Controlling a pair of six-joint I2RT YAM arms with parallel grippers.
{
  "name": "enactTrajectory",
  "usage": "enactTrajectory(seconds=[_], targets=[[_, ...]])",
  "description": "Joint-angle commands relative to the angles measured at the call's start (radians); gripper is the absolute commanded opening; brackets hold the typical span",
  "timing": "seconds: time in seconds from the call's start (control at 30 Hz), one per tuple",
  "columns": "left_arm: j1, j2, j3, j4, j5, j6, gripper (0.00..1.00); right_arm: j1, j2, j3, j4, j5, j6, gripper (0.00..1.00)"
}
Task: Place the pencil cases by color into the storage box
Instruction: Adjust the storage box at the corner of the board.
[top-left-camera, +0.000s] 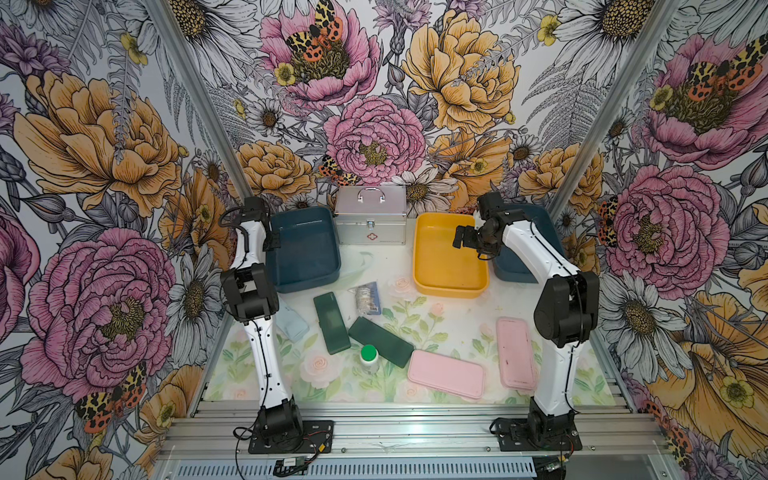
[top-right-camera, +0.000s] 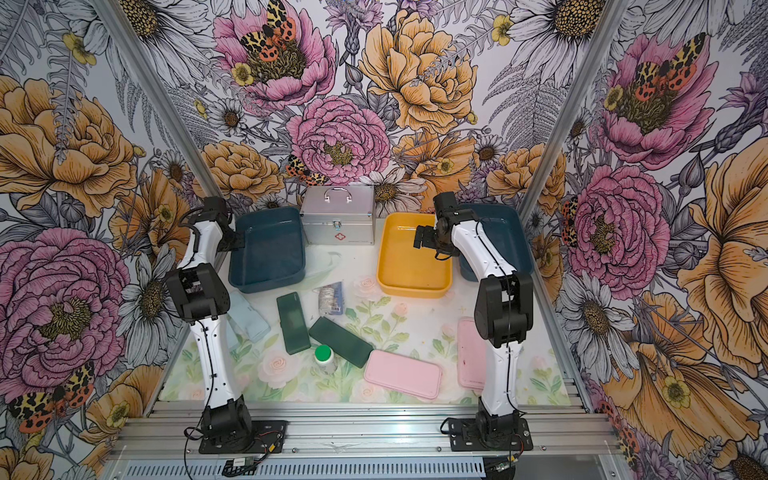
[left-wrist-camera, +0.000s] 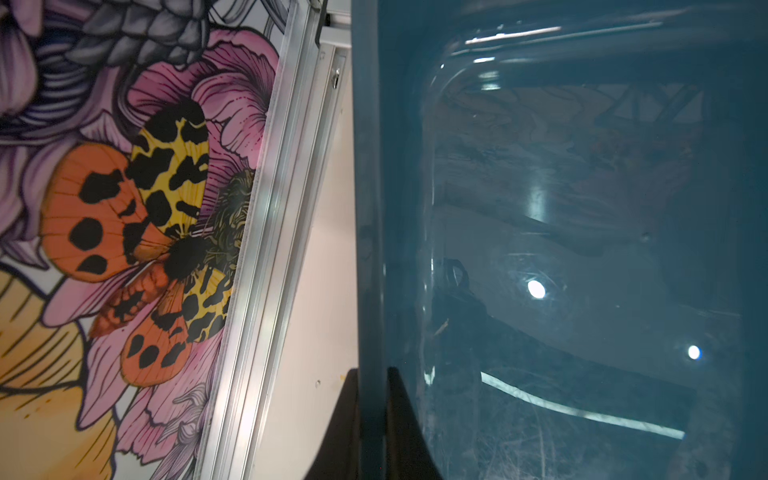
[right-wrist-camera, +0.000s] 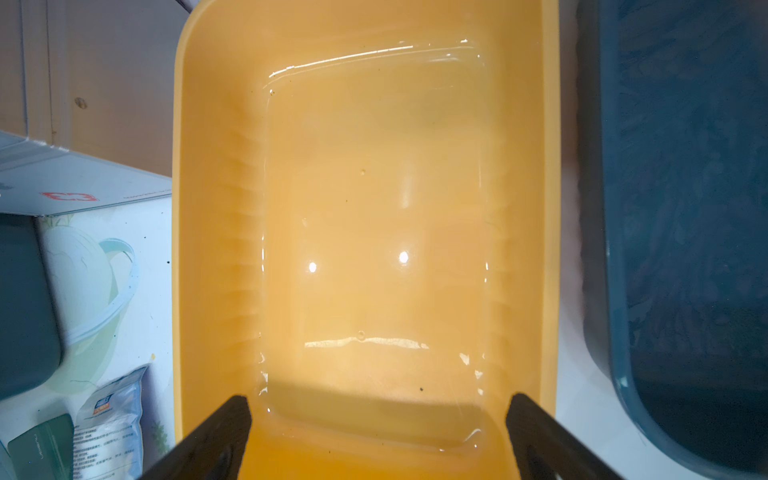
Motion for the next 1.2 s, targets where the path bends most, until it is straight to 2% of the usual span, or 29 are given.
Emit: enactTrajectory(seconds=[0.0, 0.27, 0.57, 0.77, 0.87, 1.0, 1.03, 1.17], targets=[[0.038, 0.02, -0.061, -0.013, 0.03, 0.107, 0.02, 0.013, 0.016, -0.021, 0.021, 0.002, 0.029, 0.99], [0.046, -0.022, -0.128, 0.002, 0.097, 0.155, 0.01, 0.027, 0.031, -0.02, 0.027, 0.006, 0.044, 0.99], [0.048, -0.093, -0.208, 0.031, 0.062, 0.18, 0.01, 0.028, 0.031, -0.051, 0.05, 0.0, 0.05, 0.99], [0.05, -0.126, -0.209, 0.037, 0.049, 0.176, 0.03, 0.028, 0.042, -0.059, 0.07, -0.008, 0.047, 0.99], [0.049, -0.149, -0.217, 0.051, 0.07, 0.151, 0.15, 0.03, 0.036, -0.059, 0.09, -0.011, 0.037, 0.99], [0.048, -0.176, -0.209, 0.064, 0.099, 0.098, 0.54, 0.035, 0.025, -0.058, 0.119, -0.004, 0.013, 0.99], [0.047, -0.183, -0.204, 0.068, 0.102, 0.082, 0.96, 0.035, 0.025, -0.051, 0.121, -0.003, 0.007, 1.0], [0.033, -0.209, -0.187, 0.072, 0.117, 0.045, 0.99, 0.048, -0.004, -0.064, 0.162, 0.004, -0.038, 1.0]])
